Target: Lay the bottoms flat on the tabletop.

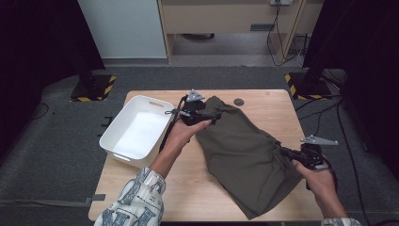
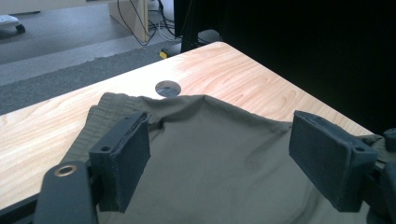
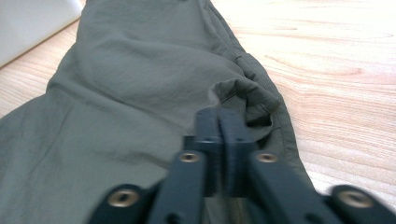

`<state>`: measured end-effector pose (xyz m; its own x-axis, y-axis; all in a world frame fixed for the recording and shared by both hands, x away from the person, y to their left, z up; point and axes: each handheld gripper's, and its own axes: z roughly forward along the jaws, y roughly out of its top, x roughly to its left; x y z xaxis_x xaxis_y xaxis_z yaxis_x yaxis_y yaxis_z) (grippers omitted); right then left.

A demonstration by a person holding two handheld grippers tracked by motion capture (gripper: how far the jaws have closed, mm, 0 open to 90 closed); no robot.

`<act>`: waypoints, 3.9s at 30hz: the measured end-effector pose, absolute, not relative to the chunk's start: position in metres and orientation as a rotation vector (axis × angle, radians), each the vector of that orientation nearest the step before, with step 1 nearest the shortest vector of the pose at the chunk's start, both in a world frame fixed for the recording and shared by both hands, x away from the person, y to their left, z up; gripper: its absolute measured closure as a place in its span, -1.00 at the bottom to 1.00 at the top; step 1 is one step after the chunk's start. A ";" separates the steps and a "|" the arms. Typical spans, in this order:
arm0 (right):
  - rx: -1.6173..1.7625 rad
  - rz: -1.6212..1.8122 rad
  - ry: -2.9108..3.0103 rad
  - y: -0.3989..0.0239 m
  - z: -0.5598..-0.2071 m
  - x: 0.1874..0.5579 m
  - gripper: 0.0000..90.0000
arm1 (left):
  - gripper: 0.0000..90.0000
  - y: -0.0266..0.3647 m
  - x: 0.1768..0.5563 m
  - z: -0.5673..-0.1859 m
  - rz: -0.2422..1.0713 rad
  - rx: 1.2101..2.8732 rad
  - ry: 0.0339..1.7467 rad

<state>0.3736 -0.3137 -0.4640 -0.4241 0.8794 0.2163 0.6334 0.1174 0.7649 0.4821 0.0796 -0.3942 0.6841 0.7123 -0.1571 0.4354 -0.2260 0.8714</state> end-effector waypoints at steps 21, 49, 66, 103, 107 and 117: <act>1.742 1.053 1.994 -0.379 -0.498 0.355 1.00 | -0.55 0.106 0.464 -0.416 0.410 1.870 0.969; 1.459 1.316 2.103 -0.268 -0.471 0.455 0.02 | -0.73 0.116 0.450 -0.473 0.391 1.924 1.067; 1.354 1.152 2.115 -0.220 -0.478 0.508 0.05 | -0.69 0.117 0.436 -0.492 0.450 1.953 1.114; 1.434 0.918 2.275 -0.214 -0.522 0.497 0.72 | 0.19 0.072 0.487 -0.530 0.393 2.139 1.016; 1.462 0.936 2.280 -0.218 -0.521 0.478 0.67 | 0.19 0.071 0.492 -0.531 0.397 2.132 1.004; 1.480 0.969 2.272 -0.222 -0.521 0.448 0.61 | 0.14 0.068 0.496 -0.533 0.418 2.102 1.045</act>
